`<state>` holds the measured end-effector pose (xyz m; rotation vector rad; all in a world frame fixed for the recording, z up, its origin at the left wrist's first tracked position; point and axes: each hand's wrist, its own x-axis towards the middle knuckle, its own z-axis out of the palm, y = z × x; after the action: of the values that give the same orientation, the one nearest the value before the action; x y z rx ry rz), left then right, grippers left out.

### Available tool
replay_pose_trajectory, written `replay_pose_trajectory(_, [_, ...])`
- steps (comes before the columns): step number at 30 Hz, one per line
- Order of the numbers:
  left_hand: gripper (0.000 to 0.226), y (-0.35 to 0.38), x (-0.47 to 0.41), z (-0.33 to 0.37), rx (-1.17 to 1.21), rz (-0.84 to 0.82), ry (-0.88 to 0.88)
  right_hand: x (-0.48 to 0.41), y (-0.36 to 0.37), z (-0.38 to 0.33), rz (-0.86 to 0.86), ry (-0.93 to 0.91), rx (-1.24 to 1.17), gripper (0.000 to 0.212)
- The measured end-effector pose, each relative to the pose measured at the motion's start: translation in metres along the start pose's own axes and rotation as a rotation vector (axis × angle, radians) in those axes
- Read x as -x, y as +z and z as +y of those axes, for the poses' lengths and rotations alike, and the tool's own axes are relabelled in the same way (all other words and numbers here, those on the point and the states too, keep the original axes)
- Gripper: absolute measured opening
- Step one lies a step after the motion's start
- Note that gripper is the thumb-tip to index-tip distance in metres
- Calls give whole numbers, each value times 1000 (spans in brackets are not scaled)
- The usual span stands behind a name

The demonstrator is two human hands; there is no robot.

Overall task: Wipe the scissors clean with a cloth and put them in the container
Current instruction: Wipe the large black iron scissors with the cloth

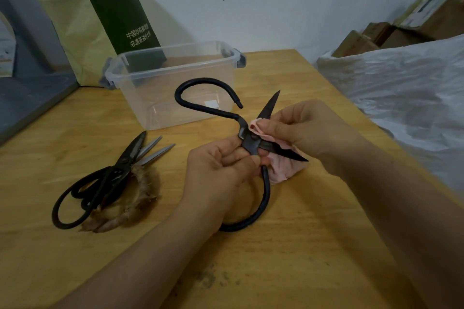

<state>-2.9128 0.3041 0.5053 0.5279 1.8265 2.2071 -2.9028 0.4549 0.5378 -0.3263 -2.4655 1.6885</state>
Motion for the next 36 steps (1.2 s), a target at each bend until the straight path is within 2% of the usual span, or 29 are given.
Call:
replay_pose_trajectory(3, [28, -1, 0, 0, -32, -8, 8, 1, -6, -6, 16, -64, 354, 51])
replay_pose_trajectory(5, [28, 0, 1, 0, -43, -15, 26, 3, -8, -9, -33, -56, 358, 65])
replay_pose_trajectory(6, [28, 0, 1, 0, -50, -19, 34, 4, -9, -8, -71, -46, 338, 66])
replay_pose_trajectory(9, [29, 2, 2, 1, -52, -28, 35, 2, -14, -7, -154, -22, 207, 43])
replay_pose_trajectory(15, [31, 3, 3, 3, -76, -28, 51, -6, -10, -3, 28, -18, -5, 25])
replay_pose_trajectory(18, [31, 3, 3, 3, -67, -28, 60, -5, -12, -3, 95, -42, -69, 28])
replay_pose_trajectory(22, [30, 2, 2, 3, -58, -17, 51, 1, -8, -4, -34, -17, -27, 25])
replay_pose_trajectory(28, [33, 4, 2, 3, -76, -21, 58, -7, -8, -4, 213, -44, -211, 20])
replay_pose_trajectory(30, [31, 3, 2, 3, -71, -22, 57, -5, -7, -3, 188, -42, -201, 19])
replay_pose_trajectory(33, [28, 2, 1, 4, -52, -15, 45, 2, -4, -4, 24, 6, -133, 23])
replay_pose_trajectory(36, [30, 3, 1, 4, -76, -21, 61, -2, -5, -5, 122, -14, -176, 23])
